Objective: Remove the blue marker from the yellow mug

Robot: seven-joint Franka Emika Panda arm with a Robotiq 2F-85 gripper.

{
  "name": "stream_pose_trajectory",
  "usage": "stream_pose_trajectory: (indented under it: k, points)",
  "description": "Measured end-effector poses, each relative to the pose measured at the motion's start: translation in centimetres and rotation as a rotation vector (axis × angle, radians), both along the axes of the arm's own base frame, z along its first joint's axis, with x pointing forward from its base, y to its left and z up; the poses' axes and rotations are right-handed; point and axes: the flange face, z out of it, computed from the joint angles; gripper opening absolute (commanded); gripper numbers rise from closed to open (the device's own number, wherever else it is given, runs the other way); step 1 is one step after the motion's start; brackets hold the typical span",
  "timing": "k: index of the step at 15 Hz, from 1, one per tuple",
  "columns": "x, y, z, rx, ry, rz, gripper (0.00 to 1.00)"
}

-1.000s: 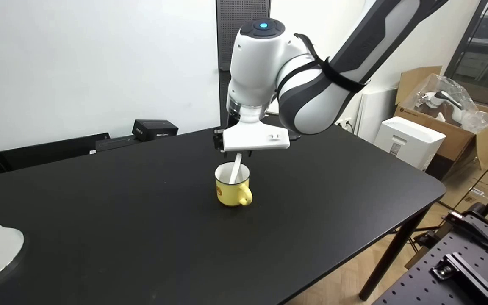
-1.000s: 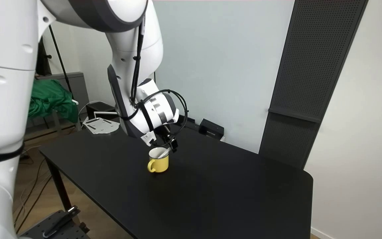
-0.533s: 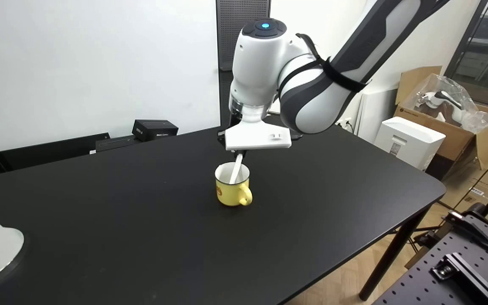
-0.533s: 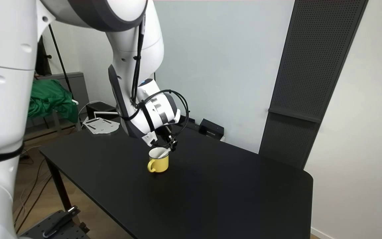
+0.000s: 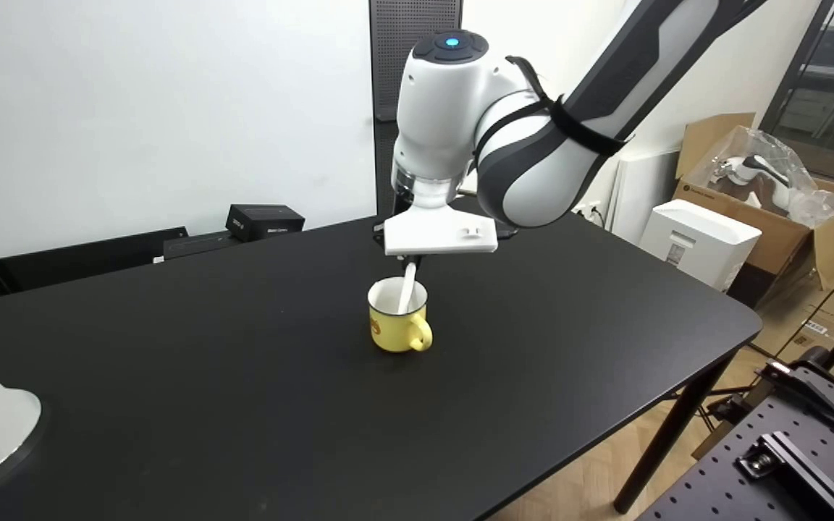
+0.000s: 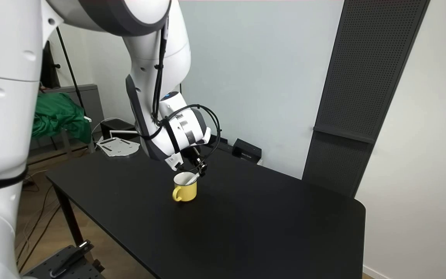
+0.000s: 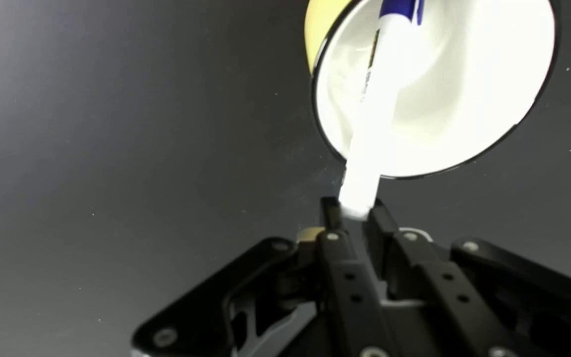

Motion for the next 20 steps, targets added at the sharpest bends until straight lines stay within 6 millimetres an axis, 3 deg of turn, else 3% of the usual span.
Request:
stream_pose_trajectory:
  k: [5, 11, 20]
  points:
    - [0.5, -0.5, 1.5, 0.0, -0.008, -0.055, 0.04]
    - [1.5, -1.7, 5.8, 0.003, -0.042, -0.156, 0.04]
    - [2.3, -6.4, 11.0, 0.017, -0.051, -0.348, 0.04]
